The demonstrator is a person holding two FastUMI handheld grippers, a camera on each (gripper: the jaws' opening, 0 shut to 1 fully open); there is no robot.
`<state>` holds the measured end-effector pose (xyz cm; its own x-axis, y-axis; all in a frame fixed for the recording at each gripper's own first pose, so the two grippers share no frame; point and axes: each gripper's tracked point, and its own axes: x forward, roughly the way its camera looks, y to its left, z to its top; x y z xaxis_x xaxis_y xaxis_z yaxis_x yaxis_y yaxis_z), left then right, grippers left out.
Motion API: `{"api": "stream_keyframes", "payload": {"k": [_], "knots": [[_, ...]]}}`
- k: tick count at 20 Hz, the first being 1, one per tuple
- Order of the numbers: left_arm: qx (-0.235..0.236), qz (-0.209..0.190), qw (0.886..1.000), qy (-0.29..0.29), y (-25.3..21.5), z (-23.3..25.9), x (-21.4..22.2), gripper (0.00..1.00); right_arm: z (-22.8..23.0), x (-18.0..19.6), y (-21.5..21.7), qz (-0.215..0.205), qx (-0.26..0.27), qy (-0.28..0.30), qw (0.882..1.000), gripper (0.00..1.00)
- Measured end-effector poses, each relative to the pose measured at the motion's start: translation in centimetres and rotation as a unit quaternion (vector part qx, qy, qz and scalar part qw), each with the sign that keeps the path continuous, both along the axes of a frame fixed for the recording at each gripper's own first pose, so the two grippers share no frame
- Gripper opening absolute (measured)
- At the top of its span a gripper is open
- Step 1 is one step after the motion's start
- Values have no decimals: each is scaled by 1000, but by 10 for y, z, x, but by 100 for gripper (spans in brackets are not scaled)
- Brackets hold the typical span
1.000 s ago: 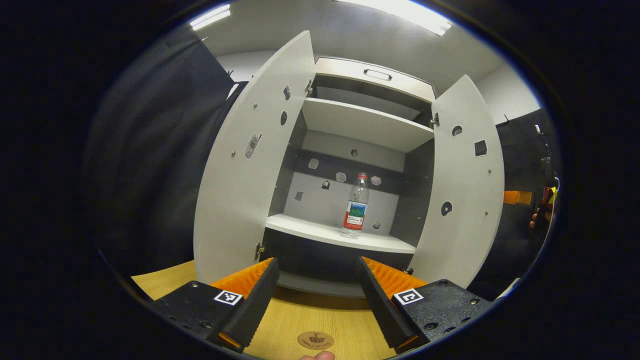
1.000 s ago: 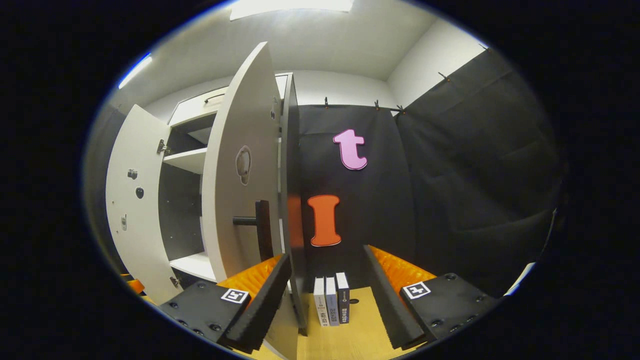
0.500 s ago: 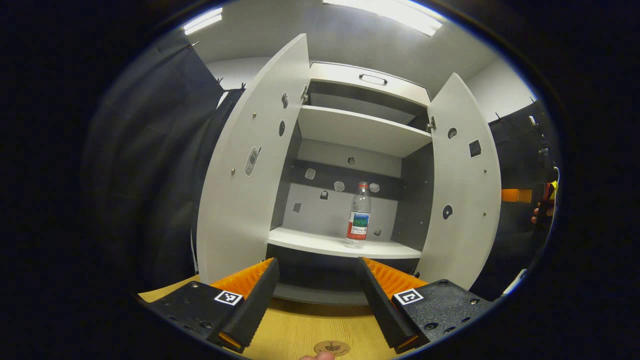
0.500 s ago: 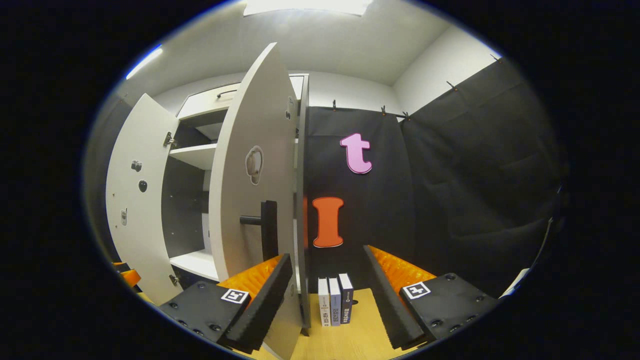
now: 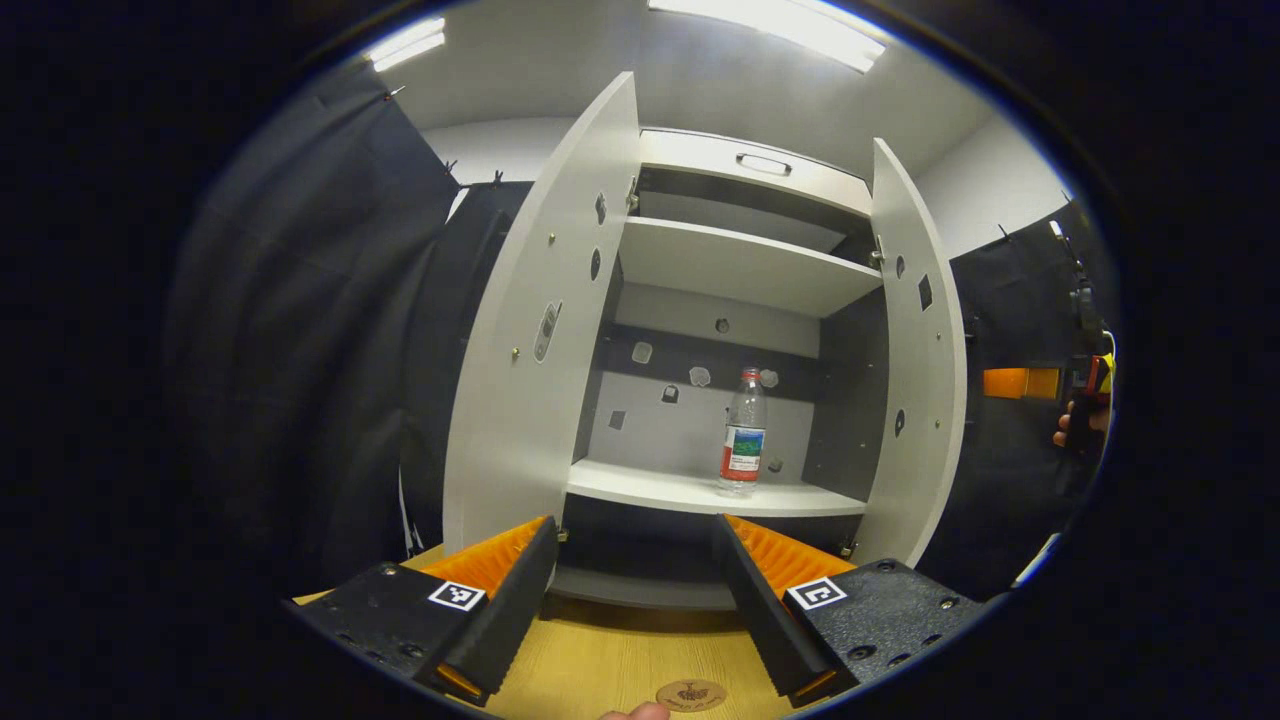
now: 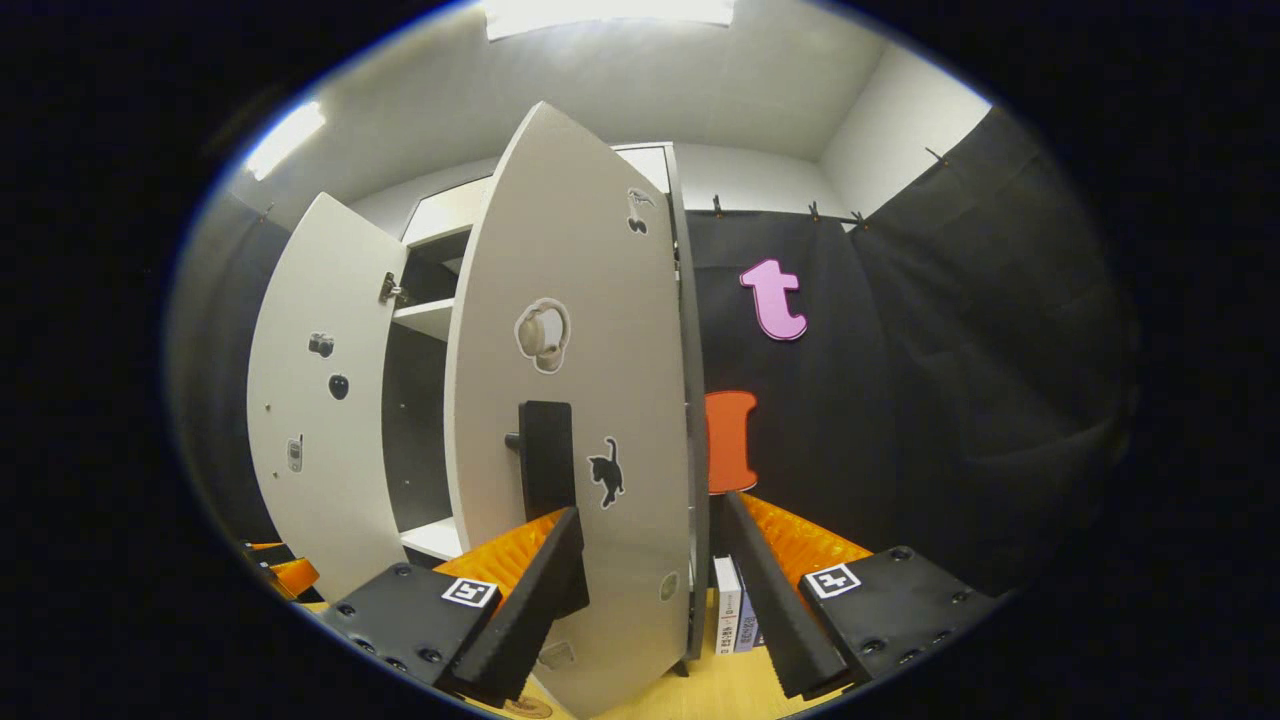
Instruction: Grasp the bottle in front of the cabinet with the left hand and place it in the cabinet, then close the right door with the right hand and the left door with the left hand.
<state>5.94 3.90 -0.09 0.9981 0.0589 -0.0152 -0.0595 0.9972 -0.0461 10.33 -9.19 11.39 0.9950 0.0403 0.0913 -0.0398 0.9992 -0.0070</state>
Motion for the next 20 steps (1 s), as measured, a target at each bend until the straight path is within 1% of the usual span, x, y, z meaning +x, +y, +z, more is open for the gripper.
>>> {"api": "stream_keyframes", "payload": {"k": [1,2,7,8,9,10,12,13,16,19,20], "knots": [[-1,5,1000,0,5,0,-3,95,-1,5,8,6,-1,1,1000,88],[-1,11,1000,0,8,1,-6,95,-2,8,14,12,-3,1,1000,96],[9,45,999,-9,35,7,-14,94,-7,22,48,49,-20,11,999,96],[10,53,998,-13,40,9,-17,92,-8,23,55,56,-21,11,998,95],[12,60,998,-16,44,12,-19,94,-10,25,61,60,-21,12,998,95],[13,69,997,-21,49,15,-21,94,-11,30,66,63,-20,12,998,100],[15,87,996,-30,60,22,-27,94,-14,40,73,65,-20,17,998,100],[15,102,994,-35,69,25,-31,94,-15,44,77,68,-20,18,997,96],[14,144,988,-51,98,37,-38,94,-20,60,87,64,-31,22,997,96],[11,176,983,-59,126,46,-46,94,-31,70,91,54,-49,34,997,95],[13,186,981,-60,136,50,-50,94,-32,72,93,51,-52,38,997,100]]}}
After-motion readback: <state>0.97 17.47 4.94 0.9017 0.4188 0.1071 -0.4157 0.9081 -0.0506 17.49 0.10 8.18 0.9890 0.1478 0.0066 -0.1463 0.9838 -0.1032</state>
